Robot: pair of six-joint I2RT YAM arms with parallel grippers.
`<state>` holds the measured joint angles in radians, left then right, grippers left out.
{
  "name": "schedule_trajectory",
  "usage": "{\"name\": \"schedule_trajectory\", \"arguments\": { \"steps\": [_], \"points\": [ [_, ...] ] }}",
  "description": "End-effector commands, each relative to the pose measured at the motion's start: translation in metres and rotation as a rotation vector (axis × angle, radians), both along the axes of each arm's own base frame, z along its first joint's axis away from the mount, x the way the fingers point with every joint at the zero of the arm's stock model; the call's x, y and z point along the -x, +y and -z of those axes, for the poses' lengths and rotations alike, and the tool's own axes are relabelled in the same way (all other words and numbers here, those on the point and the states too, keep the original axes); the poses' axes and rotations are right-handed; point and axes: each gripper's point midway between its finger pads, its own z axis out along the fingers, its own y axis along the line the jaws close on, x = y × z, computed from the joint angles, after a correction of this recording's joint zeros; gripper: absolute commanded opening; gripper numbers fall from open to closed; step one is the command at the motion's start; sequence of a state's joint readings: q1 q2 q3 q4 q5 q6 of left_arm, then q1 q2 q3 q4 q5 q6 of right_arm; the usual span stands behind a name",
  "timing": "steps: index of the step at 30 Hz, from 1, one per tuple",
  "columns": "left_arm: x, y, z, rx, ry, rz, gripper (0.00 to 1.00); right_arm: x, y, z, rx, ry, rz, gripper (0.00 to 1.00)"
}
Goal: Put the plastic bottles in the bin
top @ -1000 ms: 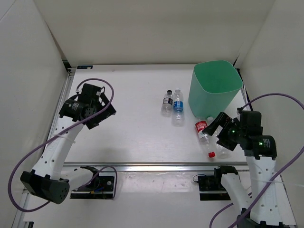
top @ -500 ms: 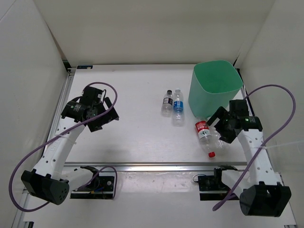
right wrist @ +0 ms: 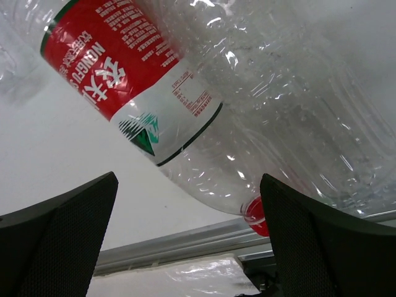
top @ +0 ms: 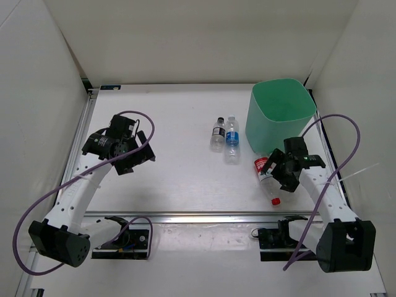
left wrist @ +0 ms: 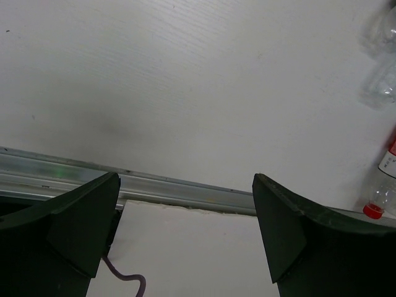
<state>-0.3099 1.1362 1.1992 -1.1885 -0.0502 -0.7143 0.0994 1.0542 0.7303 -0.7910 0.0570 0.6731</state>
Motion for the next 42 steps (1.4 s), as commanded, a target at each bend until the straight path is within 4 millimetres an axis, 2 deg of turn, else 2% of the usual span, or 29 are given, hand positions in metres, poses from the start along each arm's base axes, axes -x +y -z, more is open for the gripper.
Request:
{"name": "schedule_trajectory", "arguments": {
  "steps": [1,6,10,12,16,19,20,22,25,27,28,30,31,33,34,36,37,38,40,41,42],
  "points": [
    [0.01,0.0,-0.003,0.007,-0.002,0.028,1.0,-0.022,-0.001,0.001,0.029,-0.08,-0.003,0.99],
    [0.012,-0.001,0.0,0.012,0.01,0.032,1.0,-0.032,-0.003,0.011,0.057,-0.058,-0.012,0.99],
    [0.013,-0.001,0.003,0.006,0.029,0.032,1.0,-0.037,-0.002,0.022,0.06,-0.031,-0.012,0.94],
    [0.013,-0.001,0.003,0.006,0.029,0.032,1.0,-0.036,0.0,0.026,0.059,-0.013,-0.014,0.94],
    [0.016,-0.002,0.004,0.011,0.042,0.036,1.0,-0.034,-0.001,0.034,0.066,0.011,0.0,0.88],
    [0.018,-0.001,0.005,0.008,0.05,0.036,1.0,-0.026,0.0,0.041,0.055,0.03,0.008,0.78],
    [0.019,-0.001,0.002,0.011,0.04,0.036,1.0,-0.024,0.0,0.041,0.05,0.031,0.022,0.71],
    [0.02,-0.001,0.005,0.013,0.05,0.027,1.0,-0.022,0.005,0.036,0.013,0.006,0.039,0.6],
    [0.019,-0.004,0.004,0.026,0.044,0.016,1.0,-0.008,0.015,0.023,-0.045,-0.007,0.02,0.51],
    [0.014,-0.006,0.0,0.038,0.025,0.005,1.0,-0.009,0.024,-0.001,-0.107,-0.066,0.019,0.45],
    [0.011,-0.008,0.001,0.044,0.025,-0.006,1.0,0.002,0.033,-0.009,-0.149,-0.05,-0.009,0.45],
    [0.004,-0.01,-0.007,0.052,0.0,-0.005,1.0,0.004,0.043,-0.043,-0.216,-0.128,-0.03,0.42],
    [0.003,-0.011,-0.01,0.06,-0.007,-0.014,1.0,0.014,0.048,-0.053,-0.245,-0.119,-0.044,0.42],
    [-0.004,-0.013,-0.011,0.061,-0.009,-0.014,1.0,0.024,0.062,-0.089,-0.341,-0.203,-0.089,0.4],
    [-0.006,-0.014,-0.016,0.066,-0.023,-0.014,1.0,0.025,0.065,-0.119,-0.373,-0.268,-0.103,0.4],
    [-0.013,-0.016,-0.016,0.066,-0.023,-0.014,1.0,0.027,0.066,-0.165,-0.399,-0.409,-0.115,0.4],
    [-0.016,-0.017,-0.017,0.07,-0.036,-0.013,1.0,0.026,0.064,-0.185,-0.394,-0.459,-0.114,0.4],
    [-0.02,-0.018,-0.017,0.071,-0.038,-0.013,1.0,0.018,0.055,-0.228,-0.361,-0.583,-0.09,0.4],
    [-0.024,-0.021,-0.014,0.072,-0.018,-0.01,1.0,0.006,0.045,-0.264,-0.28,-0.693,-0.121,0.4],
    [-0.026,-0.022,-0.015,0.076,-0.028,-0.009,1.0,-0.015,0.044,-0.275,-0.233,-0.717,-0.144,0.4],
    [-0.027,-0.022,-0.012,0.072,-0.016,-0.01,1.0,-0.025,0.04,-0.287,-0.189,-0.748,-0.16,0.38]
  ]
}}
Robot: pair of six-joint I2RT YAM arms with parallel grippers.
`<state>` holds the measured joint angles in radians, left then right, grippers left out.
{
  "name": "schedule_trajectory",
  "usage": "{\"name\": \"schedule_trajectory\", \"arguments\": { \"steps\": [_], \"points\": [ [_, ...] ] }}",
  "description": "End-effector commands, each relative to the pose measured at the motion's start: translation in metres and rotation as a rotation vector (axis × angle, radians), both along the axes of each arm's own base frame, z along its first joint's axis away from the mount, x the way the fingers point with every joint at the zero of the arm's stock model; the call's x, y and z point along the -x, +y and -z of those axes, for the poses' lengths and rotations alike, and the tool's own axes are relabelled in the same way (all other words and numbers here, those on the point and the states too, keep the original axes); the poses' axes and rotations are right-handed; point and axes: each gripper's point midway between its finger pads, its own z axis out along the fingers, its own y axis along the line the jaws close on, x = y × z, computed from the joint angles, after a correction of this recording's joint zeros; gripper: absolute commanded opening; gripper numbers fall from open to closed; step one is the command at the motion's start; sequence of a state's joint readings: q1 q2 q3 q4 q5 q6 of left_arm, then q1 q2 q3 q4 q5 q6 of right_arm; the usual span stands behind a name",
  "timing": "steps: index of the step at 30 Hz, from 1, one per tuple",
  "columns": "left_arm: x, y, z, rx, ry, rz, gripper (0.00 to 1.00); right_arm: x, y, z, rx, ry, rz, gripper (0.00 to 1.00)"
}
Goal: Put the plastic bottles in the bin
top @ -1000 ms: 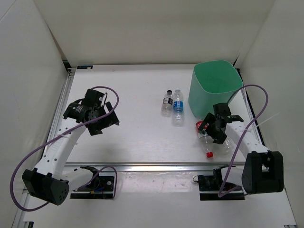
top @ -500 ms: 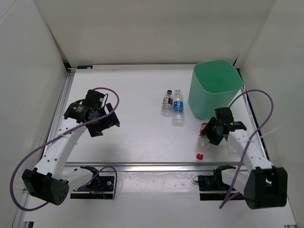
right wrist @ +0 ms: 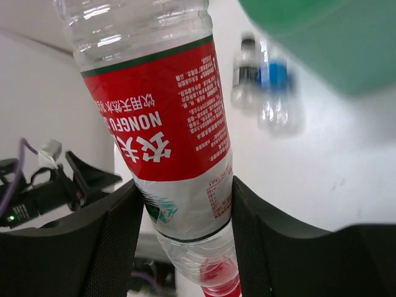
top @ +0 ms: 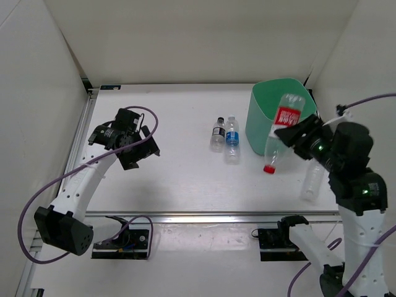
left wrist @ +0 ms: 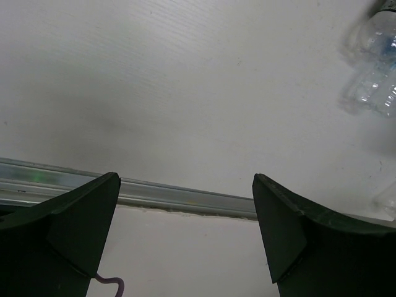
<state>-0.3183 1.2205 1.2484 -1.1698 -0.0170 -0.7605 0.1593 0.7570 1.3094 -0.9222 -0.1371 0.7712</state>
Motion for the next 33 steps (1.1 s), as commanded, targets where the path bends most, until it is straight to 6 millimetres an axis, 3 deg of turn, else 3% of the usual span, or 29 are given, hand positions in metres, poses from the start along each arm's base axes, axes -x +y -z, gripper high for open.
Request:
{"name": "schedule_trajectory", "arguments": {
  "steps": [1,2,4,5,7,10,13,16,17,20,21,22,26,27,29,30,31,32,33],
  "points": [
    [-0.012,-0.008,-0.009,0.025,-0.036,0.006,1.0,-0.04,-0.019,-0.049,0.176,-0.144,0.048,0.36],
    [-0.012,-0.012,-0.013,0.035,-0.042,0.02,1.0,-0.062,-0.02,-0.051,0.211,-0.14,0.056,0.36],
    [-0.011,-0.015,-0.01,0.032,-0.032,0.03,1.0,-0.084,-0.025,-0.089,0.236,-0.257,0.096,0.36],
    [-0.013,-0.016,-0.014,0.036,-0.042,0.03,1.0,-0.105,-0.029,-0.089,0.266,-0.257,0.126,0.36],
    [-0.013,-0.018,-0.017,0.039,-0.052,0.04,1.0,-0.127,-0.033,-0.105,0.277,-0.307,0.17,0.36],
    [-0.011,-0.018,-0.016,0.036,-0.043,0.04,1.0,-0.171,-0.038,-0.099,0.35,-0.309,0.204,0.36],
    [-0.005,-0.015,-0.013,0.036,-0.042,0.04,1.0,-0.2,-0.053,-0.092,0.425,-0.305,0.266,0.37],
    [0.005,-0.011,-0.01,0.033,-0.033,0.04,1.0,-0.215,-0.06,-0.081,0.455,-0.281,0.273,0.4],
    [0.01,-0.01,-0.007,0.036,-0.03,0.032,1.0,-0.215,-0.06,-0.081,0.455,-0.281,0.273,0.43],
    [0.017,-0.008,-0.005,0.037,-0.032,0.031,1.0,-0.215,-0.076,-0.073,0.453,-0.252,0.32,0.77],
    [0.018,-0.007,-0.001,0.034,-0.023,0.031,1.0,-0.216,-0.079,-0.069,0.438,-0.241,0.321,0.96],
    [0.02,-0.007,0.002,0.03,-0.013,0.031,1.0,-0.211,-0.079,-0.075,0.434,-0.255,0.324,1.0],
    [0.019,-0.006,0.005,0.018,-0.004,0.049,1.0,-0.189,-0.084,-0.083,0.426,-0.256,0.315,1.0],
    [0.017,-0.007,0.004,0.018,-0.004,0.049,1.0,-0.176,-0.093,-0.096,0.43,-0.278,0.355,1.0],
    [0.012,-0.009,0.002,0.016,-0.014,0.057,1.0,-0.157,-0.107,-0.086,0.433,-0.219,0.42,1.0],
    [0.009,-0.009,0.002,0.015,-0.011,0.057,1.0,-0.14,-0.108,-0.091,0.417,-0.226,0.438,1.0],
    [0.01,-0.01,0.002,0.019,-0.01,0.069,1.0,-0.131,-0.112,-0.083,0.412,-0.201,0.449,1.0],
    [0.006,-0.012,0.001,0.022,-0.017,0.069,1.0,-0.121,-0.111,-0.054,0.402,-0.111,0.443,1.0],
    [0.005,-0.013,0.004,0.018,-0.007,0.069,1.0,-0.104,-0.117,-0.048,0.394,-0.094,0.477,1.0]
  ]
}}
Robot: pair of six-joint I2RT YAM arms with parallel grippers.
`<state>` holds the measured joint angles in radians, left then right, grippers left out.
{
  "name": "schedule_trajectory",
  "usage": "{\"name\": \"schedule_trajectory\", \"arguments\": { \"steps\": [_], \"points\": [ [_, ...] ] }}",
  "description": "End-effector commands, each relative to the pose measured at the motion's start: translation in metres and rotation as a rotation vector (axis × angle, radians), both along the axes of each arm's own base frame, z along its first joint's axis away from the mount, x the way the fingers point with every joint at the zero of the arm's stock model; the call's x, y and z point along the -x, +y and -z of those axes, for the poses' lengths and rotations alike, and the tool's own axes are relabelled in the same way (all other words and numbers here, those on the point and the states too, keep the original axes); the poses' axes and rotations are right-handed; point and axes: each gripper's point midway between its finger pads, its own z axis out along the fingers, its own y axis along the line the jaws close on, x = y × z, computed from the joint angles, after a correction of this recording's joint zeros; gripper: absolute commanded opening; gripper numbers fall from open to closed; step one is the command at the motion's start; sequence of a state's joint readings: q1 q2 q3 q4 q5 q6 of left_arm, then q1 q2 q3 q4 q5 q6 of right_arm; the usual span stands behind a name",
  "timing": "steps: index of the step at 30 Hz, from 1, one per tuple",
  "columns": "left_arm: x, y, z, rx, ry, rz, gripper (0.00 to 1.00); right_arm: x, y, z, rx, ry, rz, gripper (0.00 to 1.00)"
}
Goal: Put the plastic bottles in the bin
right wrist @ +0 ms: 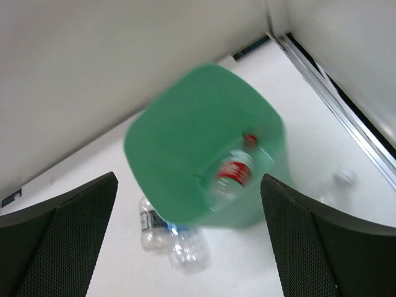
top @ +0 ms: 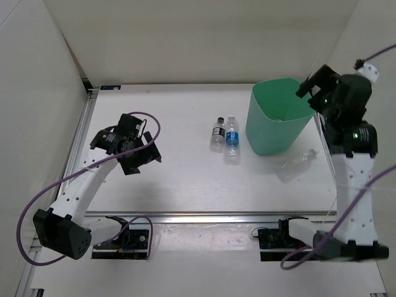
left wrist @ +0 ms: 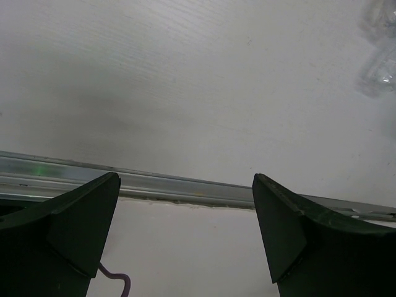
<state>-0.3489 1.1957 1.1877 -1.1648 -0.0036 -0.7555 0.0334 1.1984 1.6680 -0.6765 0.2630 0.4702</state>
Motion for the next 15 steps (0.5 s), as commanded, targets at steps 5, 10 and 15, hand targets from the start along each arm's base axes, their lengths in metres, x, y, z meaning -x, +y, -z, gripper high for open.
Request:
{"name": "schedule_trajectory", "arguments": {
  "steps": [5,10,15],
  "points": [
    [-0.013,-0.012,-0.007,0.037,-0.037,0.037,1.0,0.113,-0.036,0.114,-0.232,0.261,0.325,1.0],
    [-0.01,-0.011,-0.002,0.043,-0.041,0.028,1.0,0.139,-0.028,0.183,-0.453,0.343,0.394,1.0],
    [-0.002,-0.008,0.001,0.043,-0.041,0.028,1.0,0.141,-0.028,0.221,-0.61,0.432,0.447,1.0]
  ]
}}
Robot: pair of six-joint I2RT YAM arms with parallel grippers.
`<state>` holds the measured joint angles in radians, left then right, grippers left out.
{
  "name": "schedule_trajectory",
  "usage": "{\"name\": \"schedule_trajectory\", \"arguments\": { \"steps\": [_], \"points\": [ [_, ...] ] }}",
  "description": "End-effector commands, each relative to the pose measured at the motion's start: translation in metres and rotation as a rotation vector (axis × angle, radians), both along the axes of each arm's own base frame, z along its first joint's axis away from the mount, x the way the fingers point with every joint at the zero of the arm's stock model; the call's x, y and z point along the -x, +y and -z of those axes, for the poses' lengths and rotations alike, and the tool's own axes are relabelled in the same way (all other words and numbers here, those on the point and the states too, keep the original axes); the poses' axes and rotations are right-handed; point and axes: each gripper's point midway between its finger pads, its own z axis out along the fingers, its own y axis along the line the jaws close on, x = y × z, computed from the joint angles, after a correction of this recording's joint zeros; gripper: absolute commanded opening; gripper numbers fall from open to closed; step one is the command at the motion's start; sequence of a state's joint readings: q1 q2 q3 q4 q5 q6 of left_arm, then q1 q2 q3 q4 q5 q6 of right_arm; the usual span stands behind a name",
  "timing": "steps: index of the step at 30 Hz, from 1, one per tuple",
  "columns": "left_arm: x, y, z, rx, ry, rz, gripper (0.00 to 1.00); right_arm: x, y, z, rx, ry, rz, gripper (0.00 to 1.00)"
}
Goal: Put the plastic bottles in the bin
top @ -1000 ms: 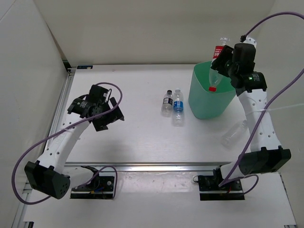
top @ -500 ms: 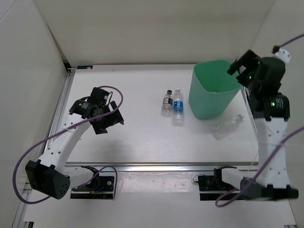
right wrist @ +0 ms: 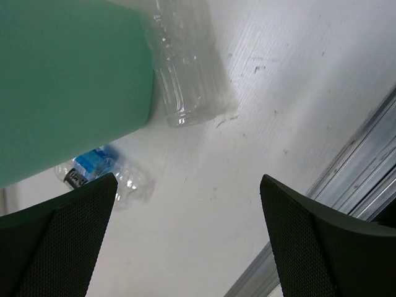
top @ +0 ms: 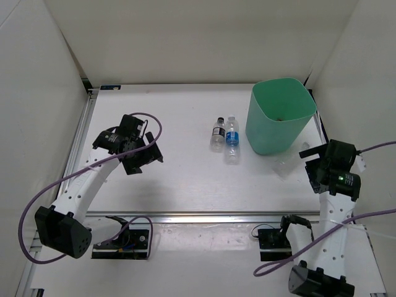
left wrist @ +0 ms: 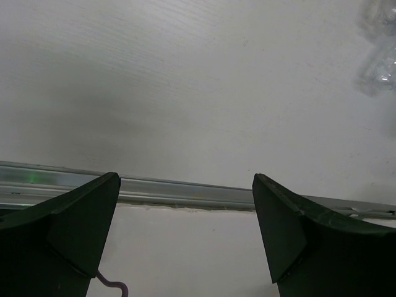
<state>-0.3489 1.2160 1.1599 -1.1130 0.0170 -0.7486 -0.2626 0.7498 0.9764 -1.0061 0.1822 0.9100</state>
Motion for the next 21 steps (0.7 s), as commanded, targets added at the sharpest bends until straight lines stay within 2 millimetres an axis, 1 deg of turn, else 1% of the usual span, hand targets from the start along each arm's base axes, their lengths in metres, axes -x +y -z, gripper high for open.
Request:
{"name": "schedule_trajectory", "arguments": {
  "steps": [1,2,3,4,5,6,7,8,9,10,11,12,14,15,18,19,20,21],
  "points": [
    [0.007,-0.001,-0.003,0.022,-0.03,0.013,1.0,-0.011,0.011,0.002,-0.179,-0.038,0.035,1.0],
    [0.008,-0.001,-0.006,0.027,-0.042,0.013,1.0,-0.014,0.011,0.013,-0.217,-0.005,0.037,1.0],
    [0.01,0.0,-0.005,0.031,-0.041,0.005,1.0,-0.017,0.012,0.016,-0.246,0.0,0.033,1.0],
    [0.013,0.001,0.0,0.026,-0.027,0.005,1.0,-0.019,0.01,0.024,-0.265,0.014,0.033,1.0],
    [0.014,0.0,-0.003,0.037,-0.034,0.009,1.0,-0.028,0.013,0.028,-0.298,0.003,-0.006,1.0],
    [0.017,0.0,-0.001,0.04,-0.029,0.001,1.0,-0.036,0.009,0.035,-0.311,-0.007,-0.013,1.0],
    [0.019,0.001,0.003,0.036,-0.018,0.0,1.0,-0.04,0.01,0.039,-0.313,-0.01,-0.048,1.0],
    [0.02,0.0,0.001,0.048,-0.023,0.005,1.0,-0.044,0.009,0.042,-0.322,-0.014,-0.064,1.0],
    [0.02,0.0,0.005,0.046,-0.019,0.005,1.0,-0.047,0.009,0.046,-0.33,-0.016,-0.085,0.95],
    [0.024,-0.001,0.007,0.053,-0.013,0.009,1.0,-0.054,0.013,0.053,-0.357,-0.009,-0.138,0.93],
    [0.024,-0.001,0.007,0.053,-0.013,0.009,1.0,-0.053,0.015,0.061,-0.391,0.013,-0.137,0.93],
    [0.024,-0.002,0.009,0.06,-0.009,0.013,1.0,-0.057,0.013,0.063,-0.386,0.01,-0.169,0.9],
    [0.026,-0.002,0.012,0.061,0.002,0.005,1.0,-0.062,0.009,0.076,-0.402,0.028,-0.191,0.9],
    [0.024,-0.003,0.012,0.064,-0.007,0.005,1.0,-0.065,0.008,0.078,-0.394,0.021,-0.213,0.9],
    [0.027,-0.005,0.014,0.081,-0.002,0.014,1.0,-0.072,0.002,0.089,-0.36,0.043,-0.288,0.91],
    [0.027,-0.005,0.018,0.079,0.002,0.014,1.0,-0.074,0.0,0.09,-0.345,0.048,-0.311,0.91],
    [0.03,-0.004,0.023,0.075,0.015,0.013,1.0,-0.076,-0.002,0.095,-0.336,0.059,-0.313,0.91],
    [0.03,-0.006,0.023,0.084,0.019,0.018,1.0,-0.075,-0.004,0.102,-0.348,0.086,-0.305,0.91]
  ]
}}
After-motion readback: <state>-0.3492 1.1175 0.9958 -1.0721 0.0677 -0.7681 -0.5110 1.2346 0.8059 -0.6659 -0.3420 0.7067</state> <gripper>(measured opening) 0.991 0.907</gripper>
